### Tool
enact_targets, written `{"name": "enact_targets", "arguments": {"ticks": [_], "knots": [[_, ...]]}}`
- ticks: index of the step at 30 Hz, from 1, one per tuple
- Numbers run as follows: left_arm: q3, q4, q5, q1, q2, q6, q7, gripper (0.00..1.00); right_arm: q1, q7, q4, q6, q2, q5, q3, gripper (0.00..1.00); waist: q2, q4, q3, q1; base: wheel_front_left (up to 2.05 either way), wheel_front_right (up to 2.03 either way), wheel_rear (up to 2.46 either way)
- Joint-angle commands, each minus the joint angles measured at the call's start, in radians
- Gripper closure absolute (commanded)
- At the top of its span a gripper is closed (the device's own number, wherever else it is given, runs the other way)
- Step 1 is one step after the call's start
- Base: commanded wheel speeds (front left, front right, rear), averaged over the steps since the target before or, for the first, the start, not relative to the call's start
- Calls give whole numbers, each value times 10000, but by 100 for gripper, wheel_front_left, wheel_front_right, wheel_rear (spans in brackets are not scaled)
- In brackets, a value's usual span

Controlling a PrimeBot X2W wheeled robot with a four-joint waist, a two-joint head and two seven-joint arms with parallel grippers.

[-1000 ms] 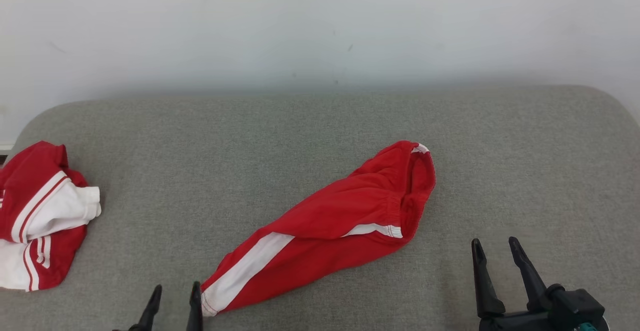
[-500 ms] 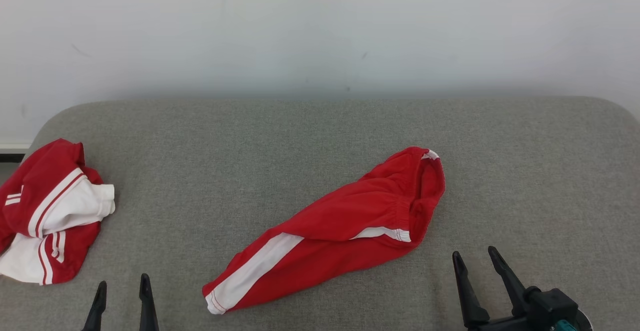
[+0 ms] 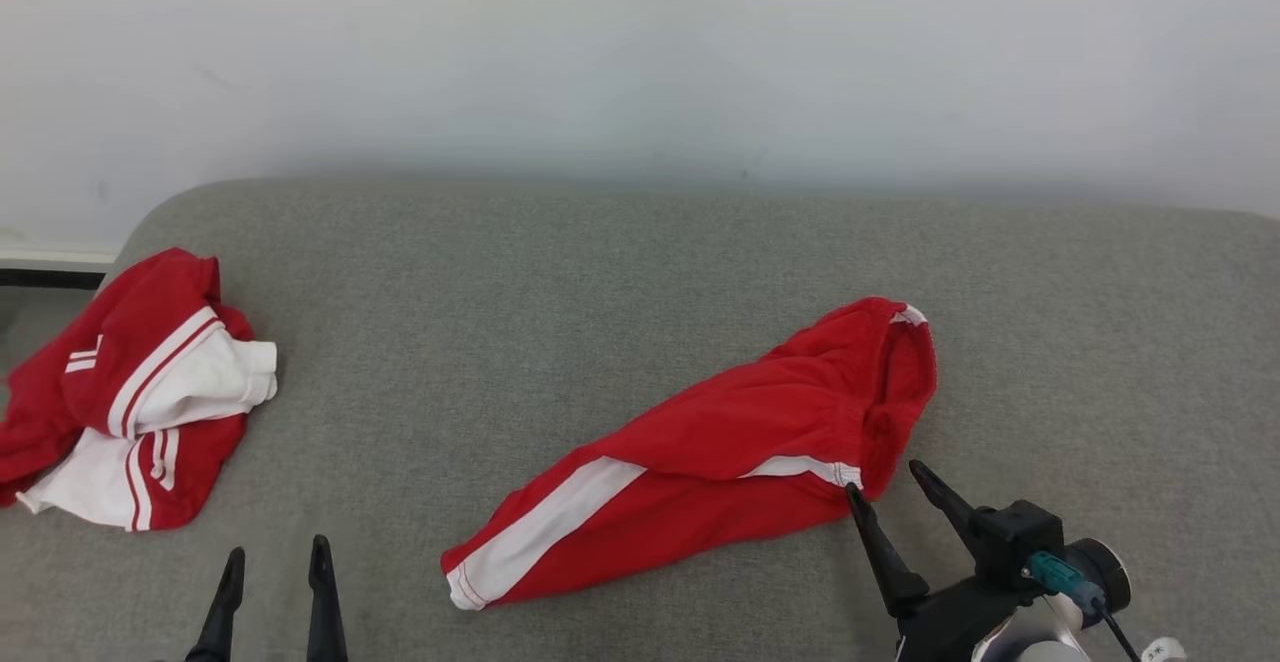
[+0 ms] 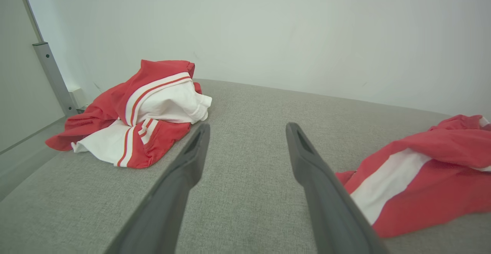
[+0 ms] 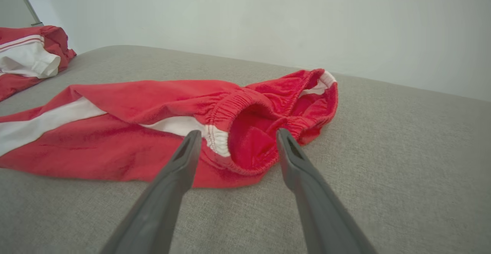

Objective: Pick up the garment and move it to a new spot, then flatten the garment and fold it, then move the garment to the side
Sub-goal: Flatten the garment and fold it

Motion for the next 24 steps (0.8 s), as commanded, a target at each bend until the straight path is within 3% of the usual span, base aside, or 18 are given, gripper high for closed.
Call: {"name": "enact_targets", "arguments": {"ticks": [1,6,7,8,9,16,24], "knots": [[-88,-13,-71,-67,-14,40,-33,0,-257,-7,273,-23,-64,129,165,0,0,282,86,0,0,0,0],[-300,-22,-238,-35,-15,172,-33,0,-776,4,1299,-24,-129,487,650,0,0,560,163,0,0,0,0],[-335,-30,-266,-16,-15,191,-33,0,-867,-15,1510,-24,-104,574,721,29,0,591,171,0,0,0,0],[-357,-40,-287,8,-17,202,-33,0,-952,-18,1708,-24,-90,643,832,82,0,609,181,0,0,0,0],[-371,-47,-304,24,-16,219,-33,0,-1051,-66,1874,-24,-85,727,923,100,0,612,191,0,0,0,0],[-362,-47,-366,160,-18,290,-33,0,-1282,-451,2379,-24,-235,1098,1404,100,0,391,138,0,0,0,0],[-320,59,-405,399,-16,326,-33,0,-287,-604,837,-24,-1173,1495,1848,100,0,-296,-54,0,0,0,0]]}}
